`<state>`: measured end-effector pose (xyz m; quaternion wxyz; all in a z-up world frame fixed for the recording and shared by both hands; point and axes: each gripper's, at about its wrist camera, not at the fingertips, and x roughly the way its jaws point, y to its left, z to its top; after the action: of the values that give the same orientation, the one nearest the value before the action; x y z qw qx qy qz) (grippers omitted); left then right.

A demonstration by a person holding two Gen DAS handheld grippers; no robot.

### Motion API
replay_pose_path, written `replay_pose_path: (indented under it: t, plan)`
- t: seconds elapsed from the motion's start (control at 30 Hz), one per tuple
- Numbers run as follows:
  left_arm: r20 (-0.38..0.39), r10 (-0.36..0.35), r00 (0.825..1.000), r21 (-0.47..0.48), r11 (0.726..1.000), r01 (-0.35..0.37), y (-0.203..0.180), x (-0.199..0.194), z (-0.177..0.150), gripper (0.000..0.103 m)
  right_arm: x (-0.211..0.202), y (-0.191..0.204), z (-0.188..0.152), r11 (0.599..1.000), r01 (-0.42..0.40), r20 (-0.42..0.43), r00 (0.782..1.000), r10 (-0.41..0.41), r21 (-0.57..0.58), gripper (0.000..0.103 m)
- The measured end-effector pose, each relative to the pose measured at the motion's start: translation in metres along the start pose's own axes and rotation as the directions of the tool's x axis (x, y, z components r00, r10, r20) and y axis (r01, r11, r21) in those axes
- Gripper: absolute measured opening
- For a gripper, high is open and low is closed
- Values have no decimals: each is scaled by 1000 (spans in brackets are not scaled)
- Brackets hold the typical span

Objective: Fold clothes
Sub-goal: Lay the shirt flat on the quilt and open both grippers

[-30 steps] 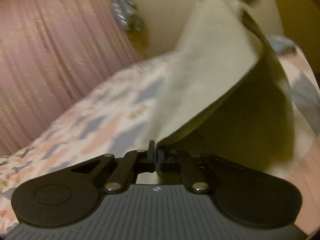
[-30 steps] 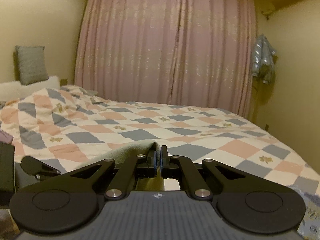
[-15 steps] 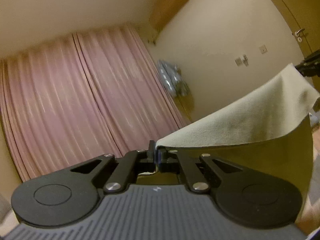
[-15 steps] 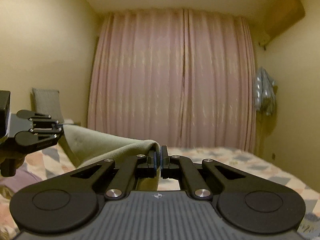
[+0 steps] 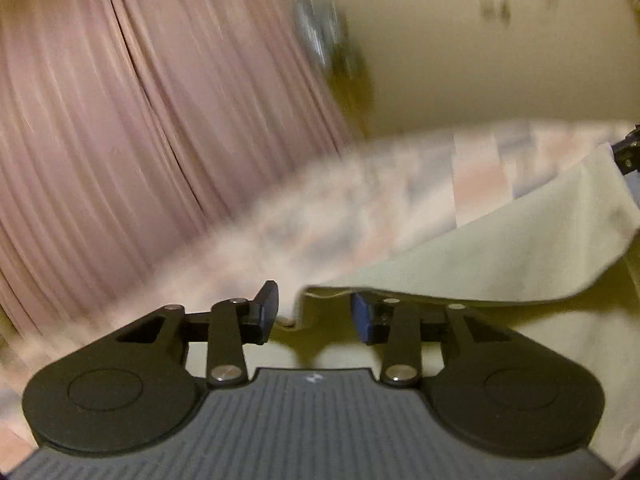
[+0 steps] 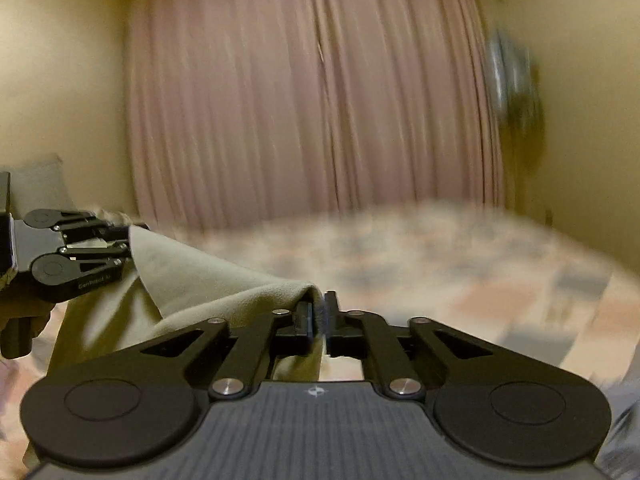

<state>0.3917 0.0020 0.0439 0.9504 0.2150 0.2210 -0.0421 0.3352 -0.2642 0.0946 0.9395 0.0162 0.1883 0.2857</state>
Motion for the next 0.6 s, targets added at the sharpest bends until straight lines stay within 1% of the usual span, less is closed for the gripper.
replay_pose_path:
  t: [0.03, 0.07, 0.1, 0.2, 0.27, 0.33, 0.4, 0.47, 0.53, 0.6]
  plan:
    - [-55, -7, 998, -15, 1000, 6, -2, 23, -12, 30, 33, -19, -15, 999, 29, -73, 997, -27, 34, 25]
    - [-88, -11, 996, -29, 1000, 8, -2, 37, -25, 30, 66, -38, -31, 996, 61, -146, 988, -51, 65, 27]
    - [-108, -17, 994, -45, 999, 12, -1, 44, -38, 30, 85, -50, -46, 992, 86, -197, 978, -66, 93, 27]
    - [-141, -29, 990, -72, 997, 19, 9, 43, -77, 32, 105, -66, -78, 987, 123, -232, 968, -96, 101, 27]
    - [-170, -50, 984, -107, 994, 32, 18, 34, -99, 33, 101, -66, -93, 985, 151, -231, 964, -128, 84, 27]
    - [-195, -90, 977, -153, 986, 60, 25, 31, -114, 33, 93, -63, -103, 985, 152, -221, 966, -132, 79, 28]
    - [-215, -135, 967, -201, 975, 91, 30, 29, -126, 36, 87, -55, -114, 991, 126, -223, 968, -112, 49, 28]
    - [-230, -179, 956, -248, 961, 120, 34, 29, -136, 36, 95, -41, -115, 999, 43, -268, 962, -42, -1, 27]
    - [-229, -214, 950, -291, 946, 143, 37, 38, -136, 37, 115, -33, -114, 999, -28, -344, 939, 14, -36, 28]
    - [-227, -246, 942, -337, 928, 161, 40, 49, -135, 43, 136, -25, -113, 993, -101, -420, 905, 65, -65, 30]
